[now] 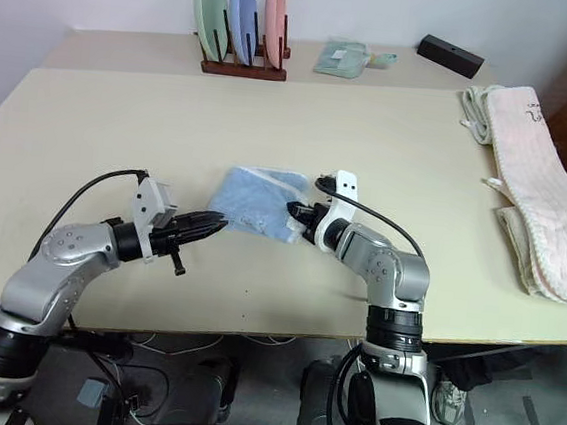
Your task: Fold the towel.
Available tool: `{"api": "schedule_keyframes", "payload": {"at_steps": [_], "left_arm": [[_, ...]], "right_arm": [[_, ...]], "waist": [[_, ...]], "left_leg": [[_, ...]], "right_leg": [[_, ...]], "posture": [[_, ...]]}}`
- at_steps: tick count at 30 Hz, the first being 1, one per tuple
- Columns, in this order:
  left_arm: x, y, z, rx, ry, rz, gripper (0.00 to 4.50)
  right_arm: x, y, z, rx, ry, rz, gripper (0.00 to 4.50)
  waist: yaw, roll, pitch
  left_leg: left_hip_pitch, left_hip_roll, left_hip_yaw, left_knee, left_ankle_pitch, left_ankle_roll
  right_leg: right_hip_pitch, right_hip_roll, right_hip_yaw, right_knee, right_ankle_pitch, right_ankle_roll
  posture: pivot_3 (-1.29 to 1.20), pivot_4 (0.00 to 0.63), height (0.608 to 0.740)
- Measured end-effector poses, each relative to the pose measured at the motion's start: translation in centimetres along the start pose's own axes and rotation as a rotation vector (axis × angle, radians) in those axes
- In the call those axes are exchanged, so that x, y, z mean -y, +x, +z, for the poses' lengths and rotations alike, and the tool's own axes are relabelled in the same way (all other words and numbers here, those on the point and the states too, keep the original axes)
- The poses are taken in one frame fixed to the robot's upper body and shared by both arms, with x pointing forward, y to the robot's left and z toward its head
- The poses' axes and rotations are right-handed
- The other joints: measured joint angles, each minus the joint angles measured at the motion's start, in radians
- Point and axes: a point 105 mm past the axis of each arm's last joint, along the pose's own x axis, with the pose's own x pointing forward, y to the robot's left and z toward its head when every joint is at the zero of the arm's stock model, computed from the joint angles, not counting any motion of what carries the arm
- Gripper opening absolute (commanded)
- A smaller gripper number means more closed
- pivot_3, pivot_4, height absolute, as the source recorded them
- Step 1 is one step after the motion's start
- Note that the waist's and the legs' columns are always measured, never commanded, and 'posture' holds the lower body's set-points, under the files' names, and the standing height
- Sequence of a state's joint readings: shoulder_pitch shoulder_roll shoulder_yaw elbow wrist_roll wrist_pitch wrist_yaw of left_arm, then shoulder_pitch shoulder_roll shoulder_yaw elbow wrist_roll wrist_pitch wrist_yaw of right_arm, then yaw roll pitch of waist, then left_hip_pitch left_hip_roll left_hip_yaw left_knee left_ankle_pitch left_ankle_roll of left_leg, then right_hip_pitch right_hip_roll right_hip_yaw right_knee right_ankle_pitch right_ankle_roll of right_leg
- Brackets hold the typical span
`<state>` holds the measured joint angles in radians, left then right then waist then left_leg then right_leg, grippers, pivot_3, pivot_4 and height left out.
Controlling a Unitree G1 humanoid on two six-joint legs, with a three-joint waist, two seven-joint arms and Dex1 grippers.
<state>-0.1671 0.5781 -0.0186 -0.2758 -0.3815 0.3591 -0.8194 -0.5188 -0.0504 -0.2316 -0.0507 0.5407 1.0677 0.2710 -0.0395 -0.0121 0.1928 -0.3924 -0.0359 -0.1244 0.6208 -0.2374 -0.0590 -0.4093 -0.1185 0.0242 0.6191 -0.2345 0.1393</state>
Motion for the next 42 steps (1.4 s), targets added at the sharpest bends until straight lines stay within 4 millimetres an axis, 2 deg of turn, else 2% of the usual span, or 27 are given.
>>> {"api": "schedule_keyframes", "payload": {"at_steps": [3,5,8,10,13,16,20,25,28,32,34,35,38,40,42], "left_arm": [[-0.1,0.2,0.1,0.012,-0.007,0.017,0.48],[0.0,0.5,0.2,0.021,-0.011,0.017,0.48],[-0.2,1.0,0.0,0.022,-0.014,0.02,0.48],[-0.2,1.7,0.3,0.039,-0.014,0.012,0.48],[0.0,2.9,0.6,0.064,-0.02,-0.011,0.48],[0.3,4.0,0.7,0.077,-0.017,-0.036,0.48],[0.4,4.6,0.7,0.08,-0.016,-0.05,0.48],[0.6,4.8,0.7,0.082,-0.007,-0.065,0.48],[0.6,4.8,0.6,0.078,-0.008,-0.07,0.48],[0.8,5.0,0.5,0.075,-0.011,-0.076,0.48],[0.9,5.0,0.4,0.075,-0.013,-0.078,0.48],[0.9,5.0,0.4,0.074,-0.013,-0.078,0.48],[0.3,4.8,-0.1,0.059,-0.011,-0.054,0.48],[-0.2,4.9,-0.4,0.056,-0.007,-0.024,0.48],[-1.8,5.0,-0.8,0.048,0.021,0.063,0.48]], "right_arm": [[0.9,-1.9,3.3,0.137,0.019,-0.039,0.01],[2.3,-4.3,6.0,0.248,0.018,-0.107,0.01],[5.8,-8.9,9.4,0.43,0.081,-0.269,0.01],[8.0,-11.4,10.2,0.522,0.172,-0.378,0.01],[11.0,-14.1,9.5,0.586,0.321,-0.533,0.01],[12.7,-15.0,7.4,0.59,0.458,-0.625,0.01],[13.6,-15.1,5.2,0.567,0.561,-0.698,0.01],[13.8,-16.1,4.4,0.591,0.587,-0.744,0.01],[13.7,-16.3,4.2,0.6,0.602,-0.734,1.02],[13.6,-16.8,4.4,0.615,0.594,-0.725,2.99],[13.7,-17.5,5.1,0.607,0.516,-0.756,4.05],[13.7,-18.2,5.6,0.597,0.44,-0.791,4.05],[13.4,-21.3,8.0,0.533,0.023,-0.979,4.05],[12.8,-22.2,9.0,0.535,-0.129,-1.02,4.05],[12.6,-22.3,9.1,0.496,-0.262,-1.036,4.05]], "waist": [[0.004,0.0,0.0],[0.009,0.0,0.0],[0.02,0.0,0.0],[0.021,0.0,0.0],[0.018,0.001,0.0],[0.016,0.002,-0.001],[0.016,0.004,-0.001],[0.02,0.004,-0.001],[0.019,0.004,-0.001],[0.019,0.005,-0.001],[0.019,0.005,-0.001],[0.019,0.006,-0.001],[0.023,0.008,-0.001],[0.02,0.007,-0.001],[0.02,0.007,-0.001]], "left_leg": [[0.0,0.0,0.0,0.0,0.0,0.0],[0.0,0.0,0.0,0.0,0.0,0.0],[0.0,0.0,0.0,0.0,0.0,0.0],[0.0,0.0,0.0,0.0,0.0,0.0],[0.0,0.0,0.001,0.0,0.0,0.0],[0.0,0.0,0.001,-0.001,0.0,0.0],[0.0,0.0,0.001,-0.001,0.0,0.0],[0.0,0.0,0.001,-0.001,0.0,0.0],[0.0,0.0,0.001,-0.001,0.0,0.0],[0.0,0.0,0.001,-0.001,0.0,0.0],[0.0,0.0,0.001,-0.001,0.0,0.0],[0.0,0.0,0.001,-0.001,0.0,0.0],[-0.001,0.0,0.001,-0.001,0.0,0.0],[0.0,0.0,0.001,-0.001,0.0,0.001],[0.0,0.0,0.001,-0.001,0.0,0.001]], "right_leg": [[0.0,0.0,0.0,0.0,0.0,0.0],[0.0,0.0,0.0,-0.001,0.0,0.0],[0.0,0.0,0.0,-0.001,0.0,0.0],[0.0,0.0,0.0,0.0,0.0,0.0],[0.0,0.0,0.0,0.0,0.0,0.0],[0.0,0.0,0.0,0.0,0.0,0.0],[0.0,0.0,0.0,0.0,0.0,0.0],[0.0,0.0,0.0,0.0,0.0,0.0],[0.0,0.0,0.0,0.0,0.0,0.0],[0.0,0.0,0.0,0.0,0.0,0.0],[0.0,0.0,0.0,-0.001,0.0,0.0],[0.0,0.0,0.0,-0.001,0.0,0.0],[0.0,0.0,0.0,-0.002,-0.001,0.0],[0.001,0.0,0.0,-0.002,-0.001,0.0],[0.001,0.0,0.0,-0.002,0.0,0.0]], "posture": [[0.0,0.15,0.74],[0.0,0.15,0.74],[0.0,0.15,0.74],[0.0,0.15,0.74],[0.0,0.15,0.74],[0.0,0.15,0.74],[0.0,0.15,0.74],[0.0,0.15,0.74],[0.0,0.15,0.74],[0.0,0.15,0.74],[0.0,0.15,0.74],[0.0,0.15,0.74],[0.0,0.15,0.74],[0.0,0.15,0.74],[0.0,0.15,0.74]]}}
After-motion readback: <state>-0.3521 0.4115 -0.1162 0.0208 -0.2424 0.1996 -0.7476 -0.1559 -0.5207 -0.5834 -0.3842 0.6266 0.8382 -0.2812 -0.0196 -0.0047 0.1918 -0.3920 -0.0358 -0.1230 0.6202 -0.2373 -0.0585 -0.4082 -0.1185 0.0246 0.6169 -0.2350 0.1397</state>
